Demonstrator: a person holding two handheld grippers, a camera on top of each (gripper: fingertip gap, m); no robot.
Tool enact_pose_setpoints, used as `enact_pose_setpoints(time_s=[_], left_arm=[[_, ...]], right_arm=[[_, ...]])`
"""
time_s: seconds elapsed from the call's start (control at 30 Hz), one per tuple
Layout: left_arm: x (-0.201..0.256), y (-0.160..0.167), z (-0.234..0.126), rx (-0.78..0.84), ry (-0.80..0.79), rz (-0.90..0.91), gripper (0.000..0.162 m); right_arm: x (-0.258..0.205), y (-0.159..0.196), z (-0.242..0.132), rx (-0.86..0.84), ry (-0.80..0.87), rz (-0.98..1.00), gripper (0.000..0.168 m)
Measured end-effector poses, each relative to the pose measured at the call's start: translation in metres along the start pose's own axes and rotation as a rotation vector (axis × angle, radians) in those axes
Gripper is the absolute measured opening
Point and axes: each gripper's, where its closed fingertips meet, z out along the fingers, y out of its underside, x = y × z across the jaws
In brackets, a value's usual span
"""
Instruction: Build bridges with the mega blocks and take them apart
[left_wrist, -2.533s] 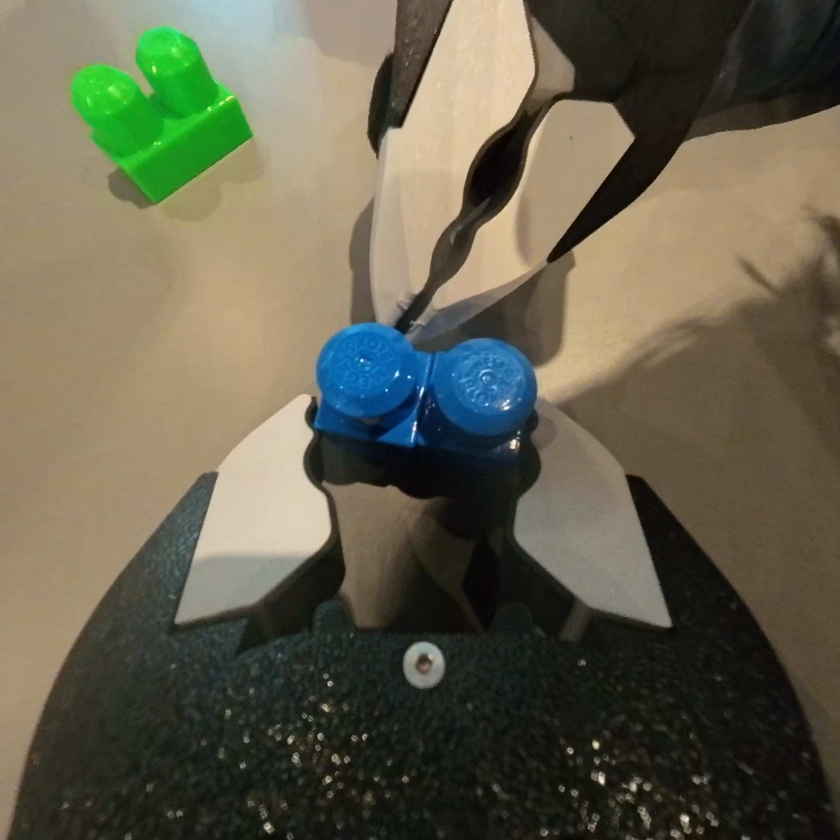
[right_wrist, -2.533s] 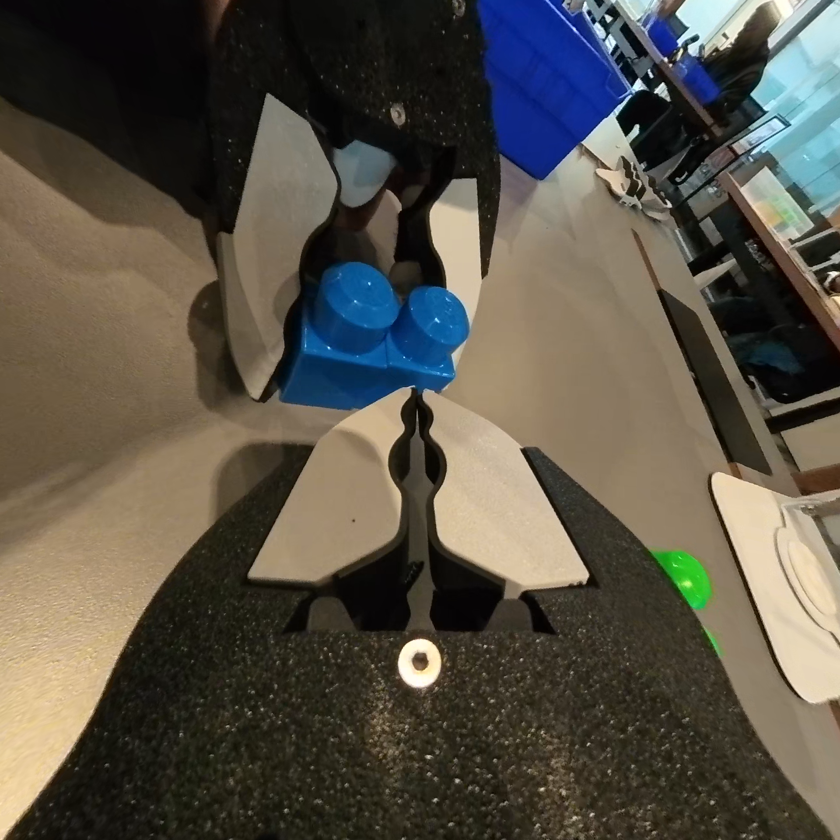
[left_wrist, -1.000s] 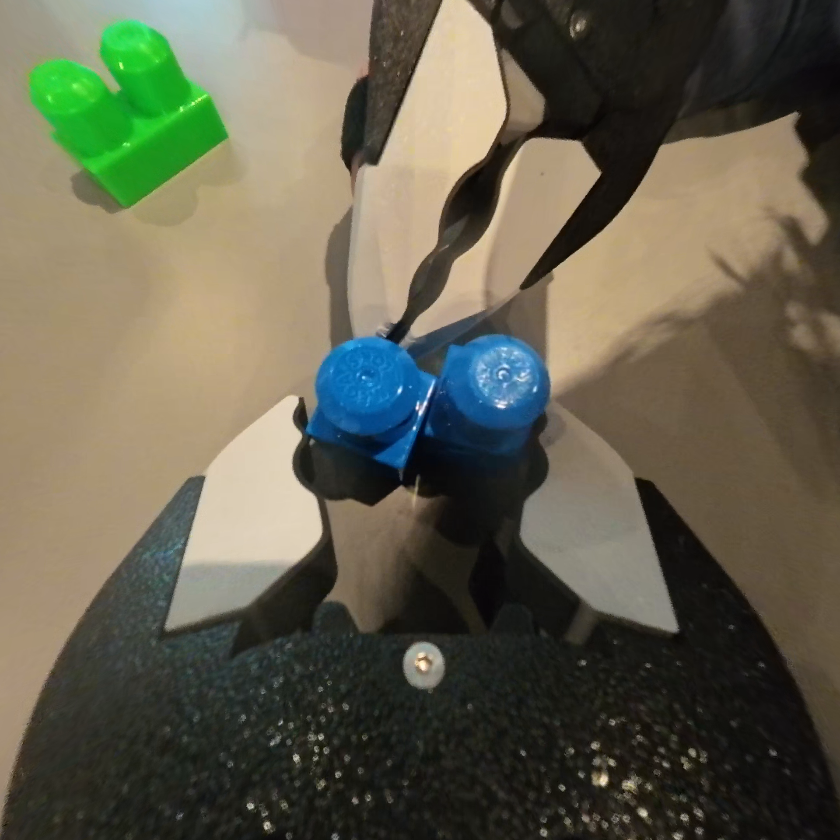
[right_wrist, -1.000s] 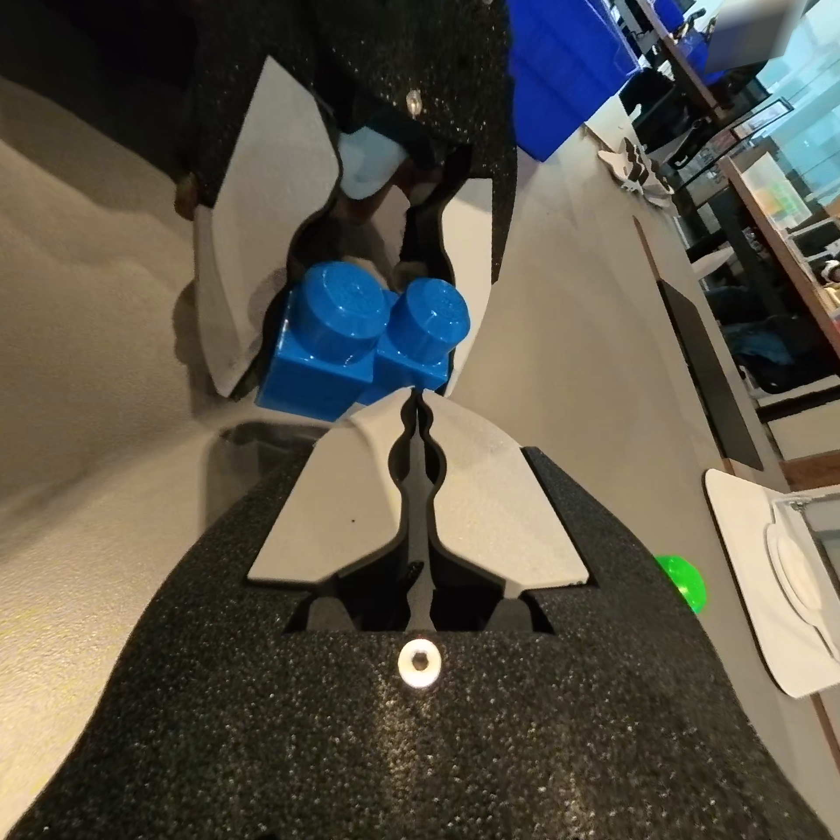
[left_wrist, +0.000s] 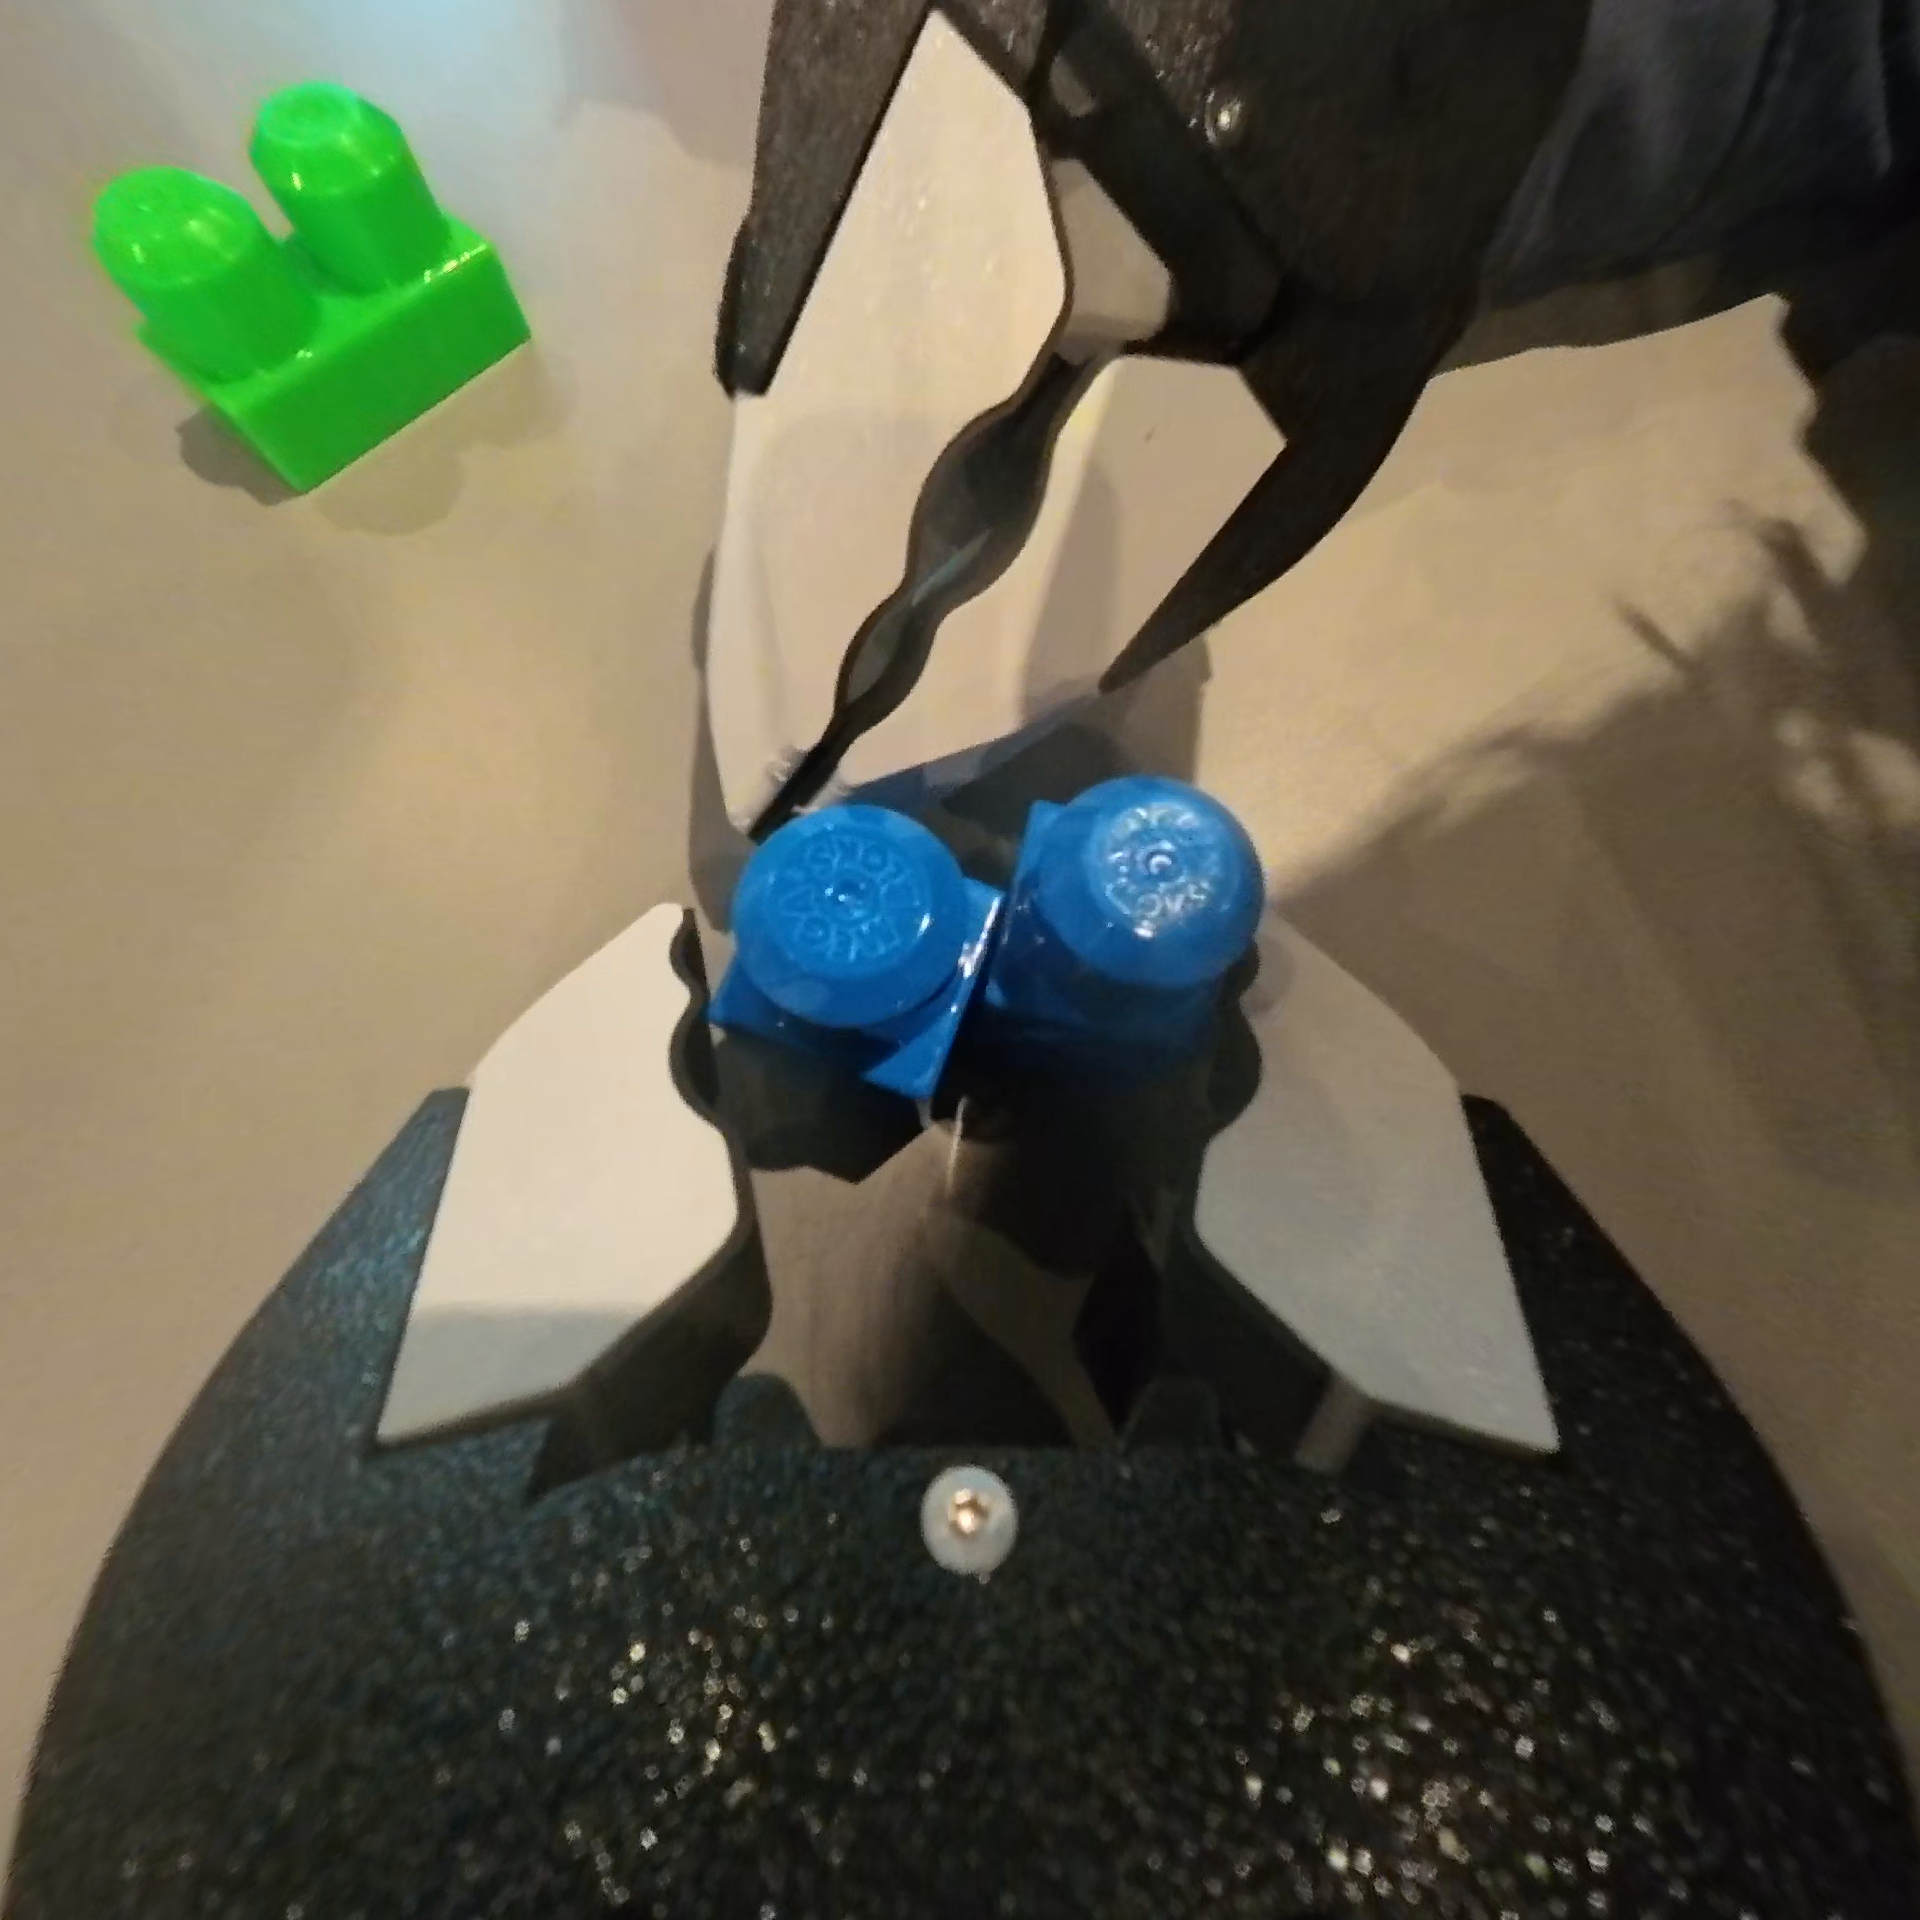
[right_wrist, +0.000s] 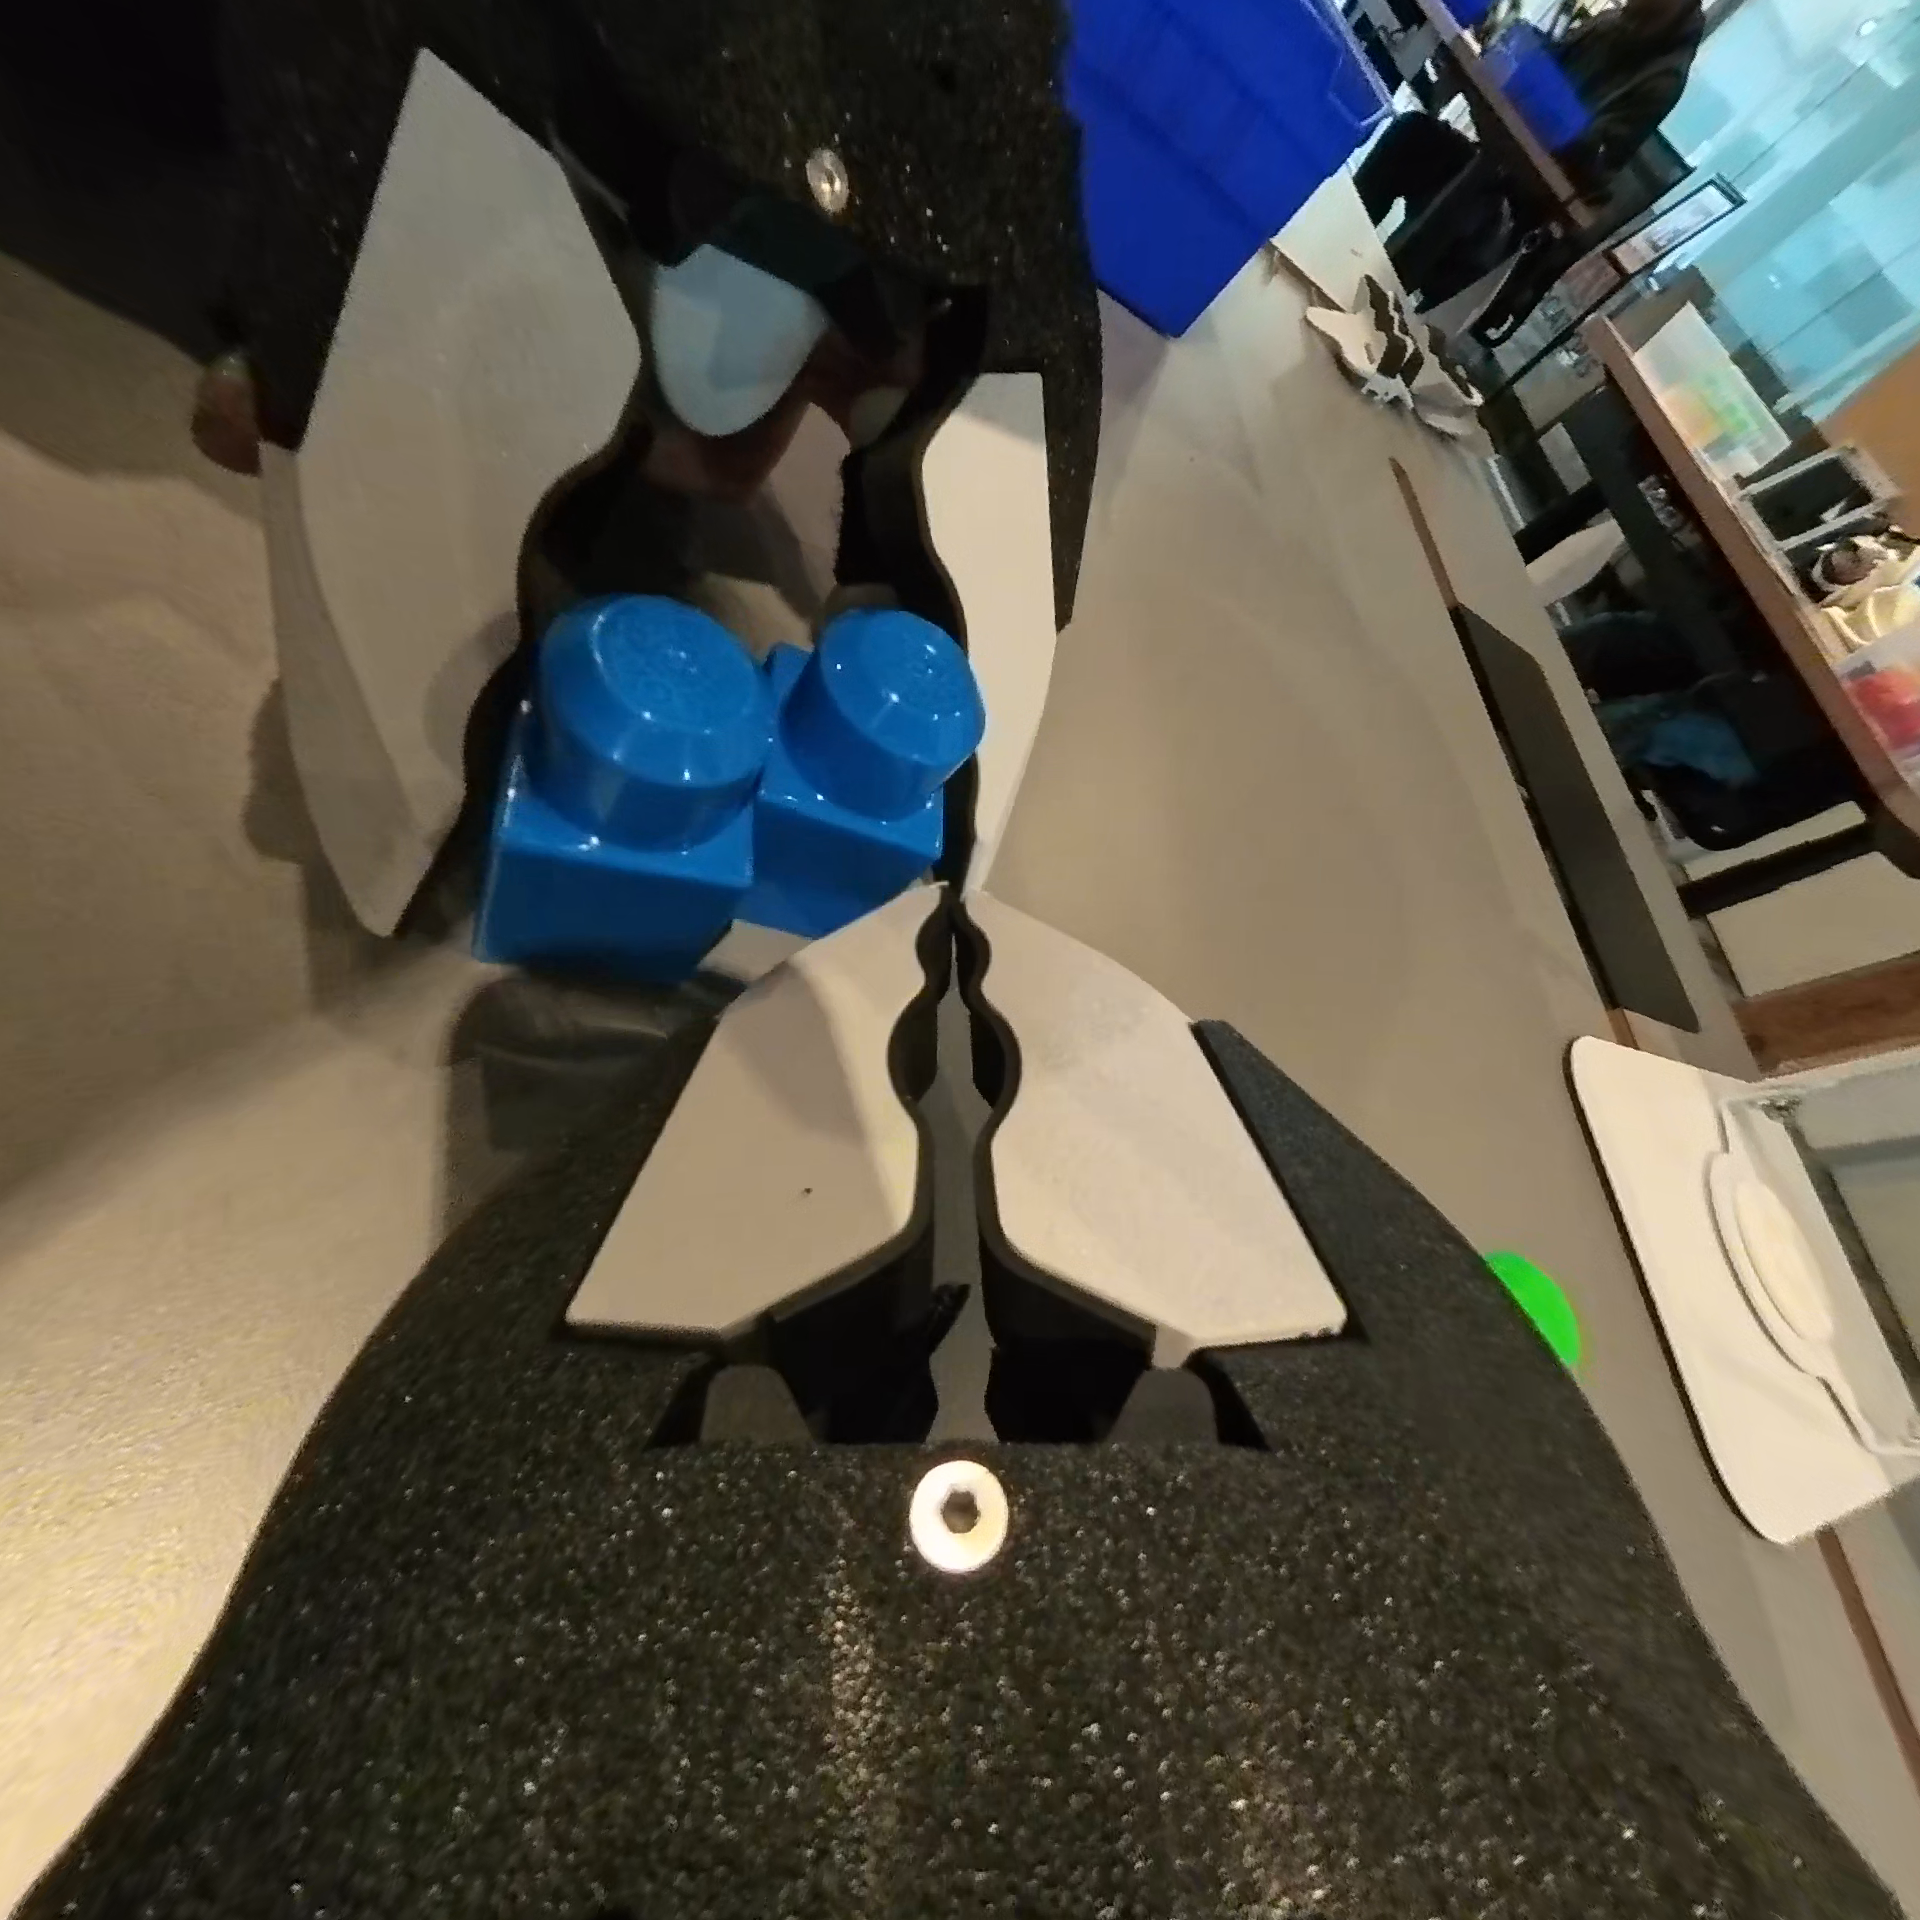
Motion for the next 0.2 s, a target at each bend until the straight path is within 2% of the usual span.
enact_pose_setpoints(time_s=[0.1, 0.2], left_arm=[[0.000, 0.001, 0.000, -0.001, 0.001, 0.001, 0.093], [0.001, 0.000, -0.001, 0.006, 0.007, -0.001, 0.093]], right_arm=[[0.003, 0.003, -0.012, 0.026, -0.029, -0.009, 0.000], [-0.015, -0.009, -0.033, 0.135, -0.250, 0.036, 0.000]])
